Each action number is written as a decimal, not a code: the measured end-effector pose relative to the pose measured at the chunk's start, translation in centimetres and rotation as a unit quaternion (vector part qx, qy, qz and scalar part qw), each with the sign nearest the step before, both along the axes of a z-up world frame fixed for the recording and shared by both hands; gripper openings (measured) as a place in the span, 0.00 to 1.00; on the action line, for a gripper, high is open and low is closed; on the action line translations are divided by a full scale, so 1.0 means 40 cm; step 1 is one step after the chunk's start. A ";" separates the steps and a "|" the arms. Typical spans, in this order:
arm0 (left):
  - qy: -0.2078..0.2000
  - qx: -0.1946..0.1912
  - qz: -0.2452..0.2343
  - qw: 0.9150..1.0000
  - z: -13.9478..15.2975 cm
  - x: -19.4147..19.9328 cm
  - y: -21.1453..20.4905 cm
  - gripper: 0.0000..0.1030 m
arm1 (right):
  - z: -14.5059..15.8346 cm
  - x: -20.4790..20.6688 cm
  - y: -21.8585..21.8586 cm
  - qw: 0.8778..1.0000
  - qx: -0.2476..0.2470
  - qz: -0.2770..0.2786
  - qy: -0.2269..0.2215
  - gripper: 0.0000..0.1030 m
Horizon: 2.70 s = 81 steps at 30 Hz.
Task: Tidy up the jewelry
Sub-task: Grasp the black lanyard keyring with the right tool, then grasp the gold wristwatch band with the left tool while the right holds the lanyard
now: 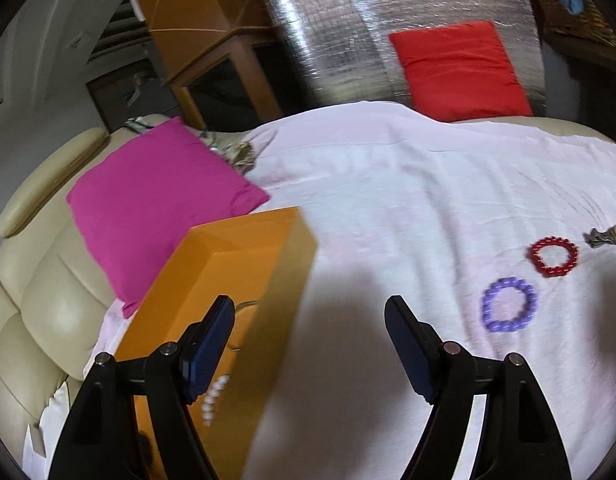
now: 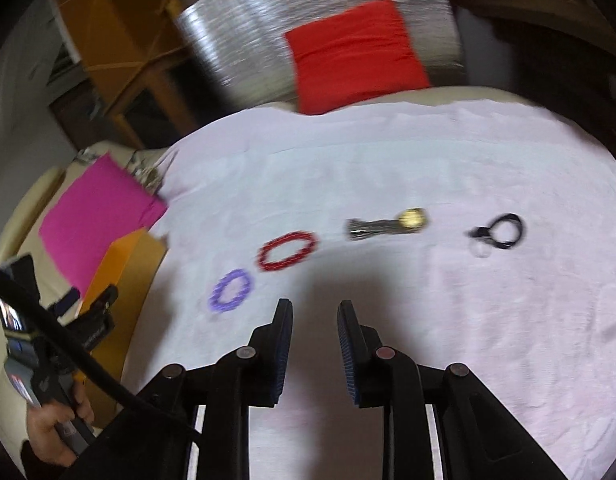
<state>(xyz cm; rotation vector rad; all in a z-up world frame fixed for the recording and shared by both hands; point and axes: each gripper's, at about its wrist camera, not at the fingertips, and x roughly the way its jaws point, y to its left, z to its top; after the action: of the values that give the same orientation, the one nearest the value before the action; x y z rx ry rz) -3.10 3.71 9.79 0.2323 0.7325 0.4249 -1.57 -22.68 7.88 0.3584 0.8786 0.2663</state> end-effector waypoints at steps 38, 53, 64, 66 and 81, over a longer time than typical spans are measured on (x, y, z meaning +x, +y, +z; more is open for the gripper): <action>0.070 -0.011 -0.065 0.995 -0.093 0.085 -0.134 0.76 | -0.128 0.114 -0.365 0.976 0.128 -0.152 0.085 0.27; 0.064 0.000 -0.102 0.993 -0.107 0.093 -0.216 0.76 | -0.184 0.199 -0.394 0.972 0.099 -0.193 0.087 0.27; 0.027 -0.036 -0.162 0.986 -0.090 0.119 -0.271 0.76 | -0.181 0.233 -0.332 0.980 -0.034 -0.184 0.069 0.06; 0.020 -0.060 -0.183 0.981 -0.085 0.139 -0.282 0.76 | -0.175 0.222 -0.344 0.980 -0.026 -0.188 0.064 0.06; 0.068 -0.139 -0.346 0.926 -0.106 0.303 -0.465 0.76 | -0.132 0.183 -0.400 0.975 0.033 -0.212 0.050 0.06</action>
<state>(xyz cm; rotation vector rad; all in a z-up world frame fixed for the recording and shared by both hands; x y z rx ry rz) 9.01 -14.88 5.56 0.2385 0.7855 -0.3711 5.74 -38.70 2.60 0.6138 0.8714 -0.1200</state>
